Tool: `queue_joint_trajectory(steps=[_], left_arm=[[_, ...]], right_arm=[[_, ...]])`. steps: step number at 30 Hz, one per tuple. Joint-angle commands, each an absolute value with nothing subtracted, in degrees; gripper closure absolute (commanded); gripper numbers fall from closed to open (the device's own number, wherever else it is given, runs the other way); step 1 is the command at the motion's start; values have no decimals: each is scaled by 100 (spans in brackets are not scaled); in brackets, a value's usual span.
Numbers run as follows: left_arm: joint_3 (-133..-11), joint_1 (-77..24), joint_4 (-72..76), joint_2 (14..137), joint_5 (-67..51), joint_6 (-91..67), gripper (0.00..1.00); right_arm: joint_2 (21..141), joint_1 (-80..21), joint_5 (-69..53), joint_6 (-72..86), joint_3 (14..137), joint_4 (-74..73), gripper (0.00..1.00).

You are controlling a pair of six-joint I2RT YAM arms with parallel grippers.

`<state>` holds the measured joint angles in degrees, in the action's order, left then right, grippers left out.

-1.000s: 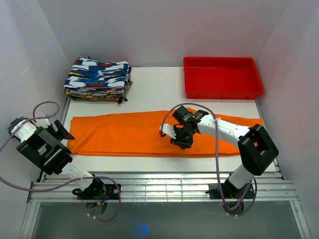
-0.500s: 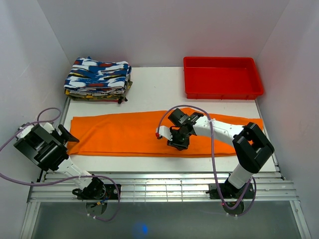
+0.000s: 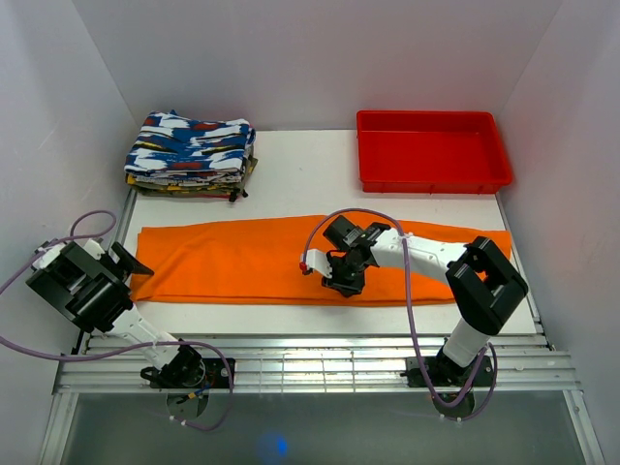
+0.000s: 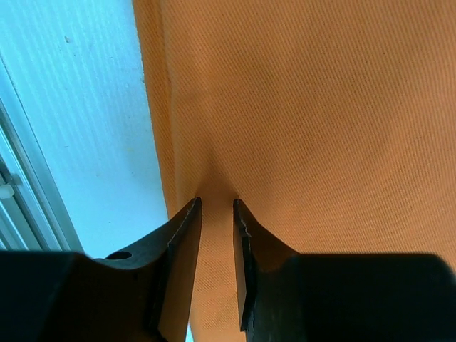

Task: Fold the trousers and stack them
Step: Fold the trousers

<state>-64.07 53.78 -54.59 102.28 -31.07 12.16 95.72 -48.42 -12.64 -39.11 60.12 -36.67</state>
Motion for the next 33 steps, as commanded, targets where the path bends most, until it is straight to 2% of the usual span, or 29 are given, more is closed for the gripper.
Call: queue_joint_trajectory(steps=[1, 16, 29, 33], left_arm=[[-6284, 5405, -5027, 10380, -2777, 1344, 8], [-6144, 5405, -4983, 10345, -2751, 1371, 7], [-6187, 5405, -4948, 10415, -2698, 1318, 7], [-6179, 5405, -4948, 10424, -2646, 1327, 7]], right_arm=[[9361, -4913, -1573, -3806, 6100, -3814, 70], [9536, -5168, -1758, -3700, 6354, -3806, 72], [9616, -5326, -1372, -3639, 6109, -3543, 71], [9580, -5326, -1169, -3586, 5994, -3384, 74]])
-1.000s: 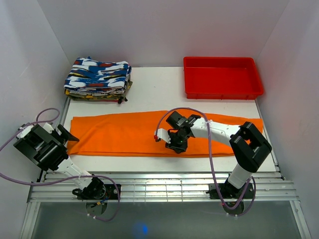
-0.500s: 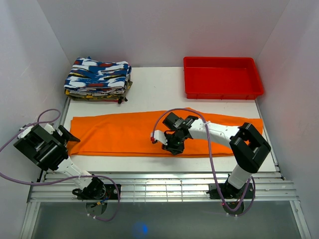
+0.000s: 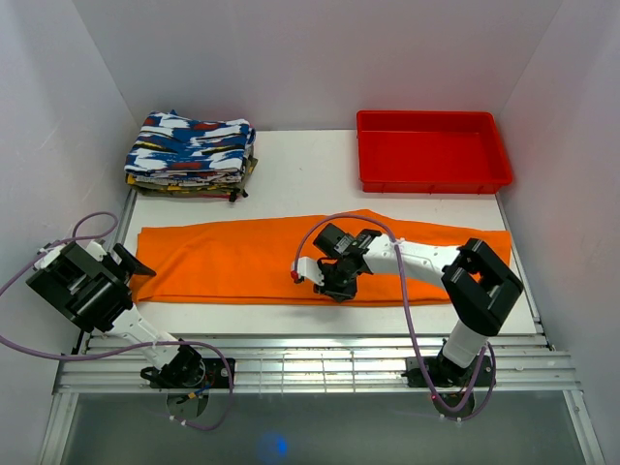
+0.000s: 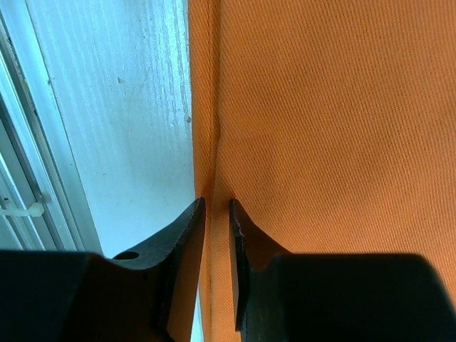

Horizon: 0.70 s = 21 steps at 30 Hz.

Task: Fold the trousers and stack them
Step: Fold the trousers

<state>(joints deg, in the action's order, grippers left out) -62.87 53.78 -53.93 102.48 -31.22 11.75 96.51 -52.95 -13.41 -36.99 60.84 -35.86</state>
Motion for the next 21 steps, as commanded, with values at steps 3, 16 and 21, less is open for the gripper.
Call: queue_joint_trajectory(steps=[3, 16, 21], left_arm=[[-6170, 5405, -4948, 10433, -2619, 1318, 7], [-6258, 5405, -4931, 10468, -2408, 1275, 7], [-6249, 5405, -4922, 10459, -2338, 1266, 7]], right_arm=[[9589, -5326, -967, -3551, 5933, -3261, 86], [9071, -5326, -958, -3700, 5714, -3559, 92], [8763, -5326, -967, -3805, 5432, -3665, 92]])
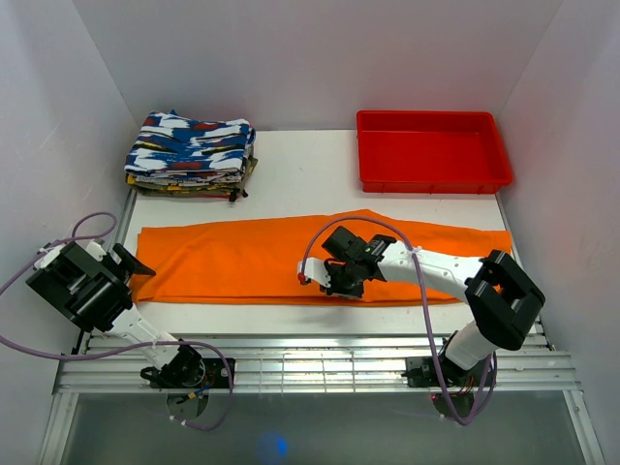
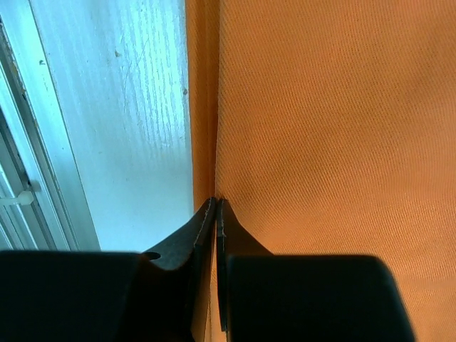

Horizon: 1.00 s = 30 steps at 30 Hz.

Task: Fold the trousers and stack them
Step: Fold the trousers

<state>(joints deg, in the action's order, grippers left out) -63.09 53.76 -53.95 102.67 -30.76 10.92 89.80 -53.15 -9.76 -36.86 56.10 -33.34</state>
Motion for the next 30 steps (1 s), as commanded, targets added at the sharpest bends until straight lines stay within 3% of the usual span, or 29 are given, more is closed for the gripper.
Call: queue_joint_trajectory(steps=[1, 12, 17, 25, 28, 30], left_arm=[[-6249, 5405, -4922, 10468, -2320, 1266, 7], [-6302, 5405, -4948, 10389, -2399, 1283, 7], [-6451, 5405, -5123, 10239, -2575, 1423, 16], [-7117, 5405, -5423, 9730, -2944, 1731, 50], [-7478, 5405, -5440, 9817, -2752, 1881, 65], [-7558, 5405, -5449, 9896, -2646, 1986, 80]], right_arm=[[8745, -5326, -975, -3814, 5388, -3656, 92], [8894, -5317, -993, -3753, 5010, -3428, 92], [9149, -5317, -993, -3727, 4966, -3296, 92], [9228, -5317, -976, -3727, 4939, -3305, 92], [9255, -5317, -984, -3718, 4939, -3313, 92], [9281, -5317, -1028, -3709, 4992, -3340, 92]])
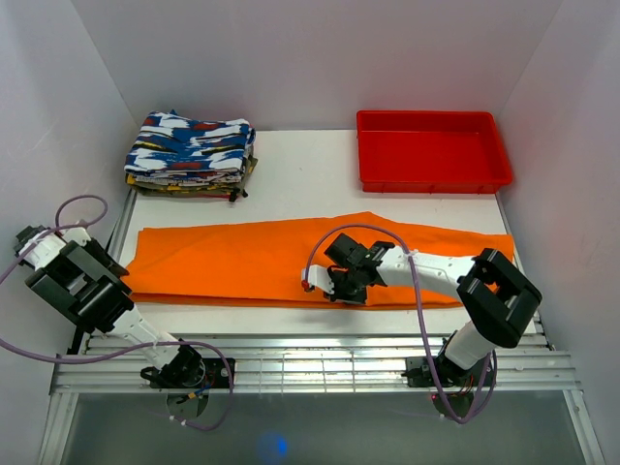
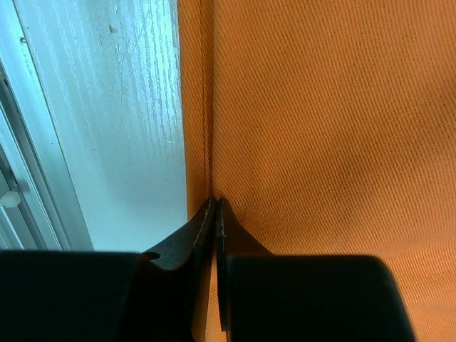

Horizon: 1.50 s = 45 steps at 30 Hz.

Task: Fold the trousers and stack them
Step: Fold the trousers

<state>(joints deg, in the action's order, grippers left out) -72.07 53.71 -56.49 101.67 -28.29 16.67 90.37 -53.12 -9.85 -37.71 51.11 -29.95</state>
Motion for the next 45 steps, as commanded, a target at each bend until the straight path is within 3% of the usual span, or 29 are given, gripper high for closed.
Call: queue_joint_trajectory(steps=[1, 3, 5, 8, 9, 10, 14, 17, 21, 26, 31, 39, 45], left_arm=[[-7559, 5405, -5449, 9949, -2558, 2012, 87], [-7515, 5405, -5449, 10046, -2505, 2135, 98], [-7410, 5405, -5441, 10116, -2321, 2206, 99], [-7392, 5405, -5668, 10169, -2163, 2565, 77], [-7392, 5405, -5712, 10143, -2136, 2662, 63], [-7383, 5405, -5730, 10090, -2075, 2828, 58], [-7365, 5405, -5494, 9669, -1969, 3085, 33], [-7365, 5353, -5511, 9650, -2013, 3033, 29], [-7032, 5134, -5327, 9721, -1995, 2805, 29], [-6487, 4878, -4826, 9896, -1741, 2593, 28], [-6346, 4764, -4580, 10142, -1652, 2452, 28], [-6161, 4623, -4263, 10441, -1398, 2364, 42], [-5933, 4553, -3982, 10503, -1318, 2338, 39]], right_arm=[[9325, -5317, -1046, -3709, 5027, -3357, 92], [9369, -5317, -1116, -3700, 5167, -3401, 92], [9430, -5317, -1247, -3709, 5273, -3533, 71], [9387, -5317, -1423, -3709, 5475, -3708, 45], [9361, -5317, -1450, -3718, 5528, -3744, 40], [9256, -5317, -1476, -3718, 5546, -3770, 29], [8834, -5142, -1573, -3788, 5616, -3946, 11], [8666, -4686, -1819, -3911, 5713, -4121, 9], [8736, -3755, -2196, -3929, 5862, -4507, 15], [8789, -2726, -2365, -4086, 5775, -5027, 34], [8543, -2549, -2022, -4184, 5300, -5150, 40], [8719, -2496, -1864, -4025, 5255, -5115, 41], [8859, -2496, -1767, -4017, 5379, -5168, 41]])
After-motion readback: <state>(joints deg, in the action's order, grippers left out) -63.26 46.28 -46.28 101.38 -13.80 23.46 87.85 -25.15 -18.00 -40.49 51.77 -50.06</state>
